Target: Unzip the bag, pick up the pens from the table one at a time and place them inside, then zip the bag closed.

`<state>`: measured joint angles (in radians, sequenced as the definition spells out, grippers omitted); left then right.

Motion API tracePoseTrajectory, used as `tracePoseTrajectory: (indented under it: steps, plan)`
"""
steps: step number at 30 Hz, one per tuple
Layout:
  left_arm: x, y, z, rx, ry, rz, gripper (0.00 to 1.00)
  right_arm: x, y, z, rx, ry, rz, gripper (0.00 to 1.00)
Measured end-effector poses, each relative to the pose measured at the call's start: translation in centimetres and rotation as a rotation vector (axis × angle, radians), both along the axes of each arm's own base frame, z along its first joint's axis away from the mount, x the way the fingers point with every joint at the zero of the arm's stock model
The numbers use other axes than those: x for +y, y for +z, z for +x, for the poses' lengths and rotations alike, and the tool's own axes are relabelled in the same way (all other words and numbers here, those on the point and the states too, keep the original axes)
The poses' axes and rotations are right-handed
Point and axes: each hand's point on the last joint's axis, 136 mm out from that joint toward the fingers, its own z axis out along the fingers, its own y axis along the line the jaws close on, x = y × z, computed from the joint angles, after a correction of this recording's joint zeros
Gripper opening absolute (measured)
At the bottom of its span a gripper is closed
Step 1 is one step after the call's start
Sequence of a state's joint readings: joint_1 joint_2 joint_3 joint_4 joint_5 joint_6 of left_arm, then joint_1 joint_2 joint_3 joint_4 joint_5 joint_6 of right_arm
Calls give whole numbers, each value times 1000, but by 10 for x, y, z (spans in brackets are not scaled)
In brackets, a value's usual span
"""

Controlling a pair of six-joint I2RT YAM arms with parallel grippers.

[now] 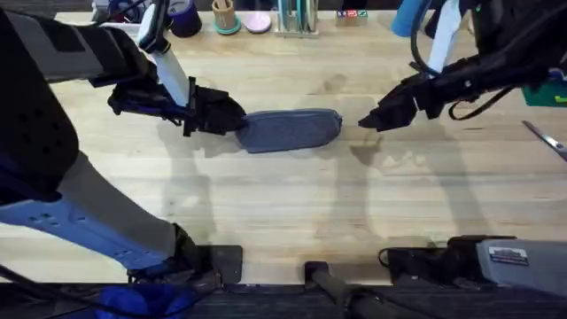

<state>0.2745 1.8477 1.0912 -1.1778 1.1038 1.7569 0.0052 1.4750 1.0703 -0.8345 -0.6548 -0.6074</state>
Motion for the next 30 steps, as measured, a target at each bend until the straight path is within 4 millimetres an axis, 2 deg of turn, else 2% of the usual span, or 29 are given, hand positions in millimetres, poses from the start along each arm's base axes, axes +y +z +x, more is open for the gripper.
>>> tracePoseTrajectory:
  steps: [8,12,20,30]
  plan:
    - [0,0,0,0,0,0,42,0,-16,-8,-22,49,43,997]
    - [0,0,0,0,0,0,42,2,-22,1,-56,76,49,997]
    - [0,0,0,0,0,0,42,10,-51,11,-20,108,80,997]
    - [0,0,0,0,0,0,42,28,-62,20,-55,164,100,983]
